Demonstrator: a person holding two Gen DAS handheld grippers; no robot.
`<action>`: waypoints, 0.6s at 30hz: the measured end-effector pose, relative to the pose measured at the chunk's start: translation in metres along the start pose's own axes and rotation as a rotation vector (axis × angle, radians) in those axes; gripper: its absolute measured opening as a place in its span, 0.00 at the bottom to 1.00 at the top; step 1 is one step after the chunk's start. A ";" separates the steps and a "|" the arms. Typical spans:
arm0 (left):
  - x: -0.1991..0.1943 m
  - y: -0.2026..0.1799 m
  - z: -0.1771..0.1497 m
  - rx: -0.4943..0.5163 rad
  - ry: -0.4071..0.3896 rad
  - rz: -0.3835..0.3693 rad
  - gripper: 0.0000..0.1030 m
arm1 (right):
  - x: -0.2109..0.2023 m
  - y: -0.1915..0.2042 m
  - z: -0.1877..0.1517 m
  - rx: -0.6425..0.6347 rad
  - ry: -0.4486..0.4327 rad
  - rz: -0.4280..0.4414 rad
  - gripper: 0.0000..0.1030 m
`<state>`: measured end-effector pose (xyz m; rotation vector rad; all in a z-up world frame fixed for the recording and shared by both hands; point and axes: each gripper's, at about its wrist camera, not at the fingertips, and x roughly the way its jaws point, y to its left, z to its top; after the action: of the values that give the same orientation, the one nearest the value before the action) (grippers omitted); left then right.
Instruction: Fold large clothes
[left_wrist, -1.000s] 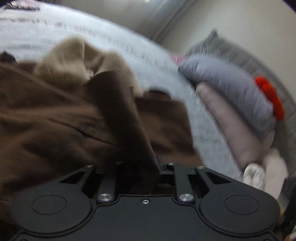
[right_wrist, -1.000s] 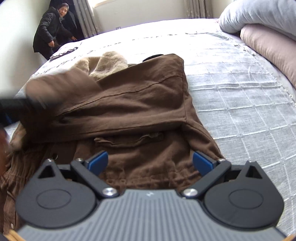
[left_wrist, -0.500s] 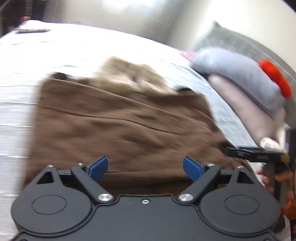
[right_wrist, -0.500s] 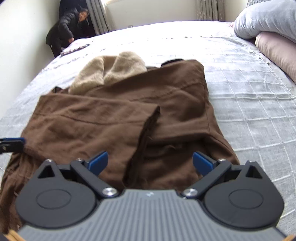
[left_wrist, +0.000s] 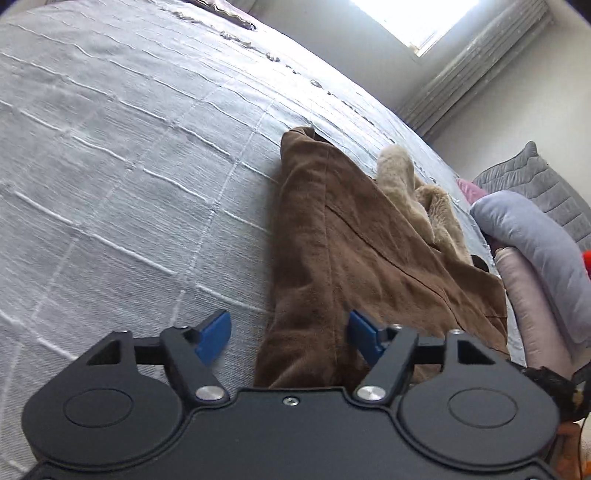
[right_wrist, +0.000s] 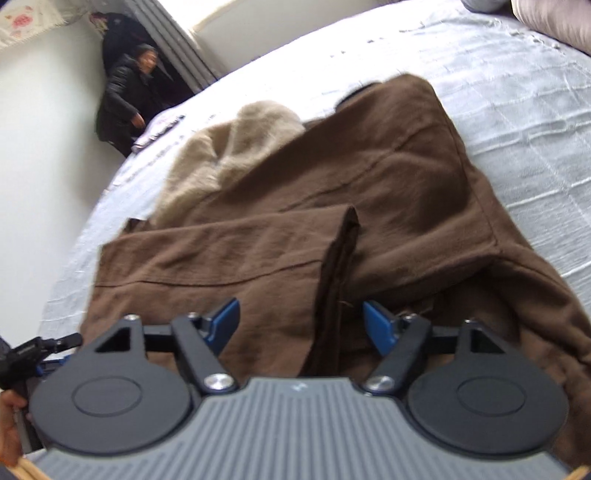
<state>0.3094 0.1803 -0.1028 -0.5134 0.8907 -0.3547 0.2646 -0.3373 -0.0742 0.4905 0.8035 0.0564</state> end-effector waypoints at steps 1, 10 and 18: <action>0.002 -0.001 0.001 0.007 -0.005 -0.018 0.62 | 0.005 0.001 -0.001 -0.002 -0.010 -0.009 0.68; 0.016 -0.032 0.018 0.051 -0.052 -0.034 0.59 | -0.024 0.047 0.012 -0.312 -0.192 -0.087 0.15; 0.042 -0.034 0.020 0.076 -0.056 0.054 0.53 | 0.022 0.017 0.014 -0.325 -0.071 -0.254 0.36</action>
<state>0.3473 0.1371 -0.0998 -0.4264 0.8316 -0.3226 0.2919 -0.3225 -0.0731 0.0807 0.7642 -0.0651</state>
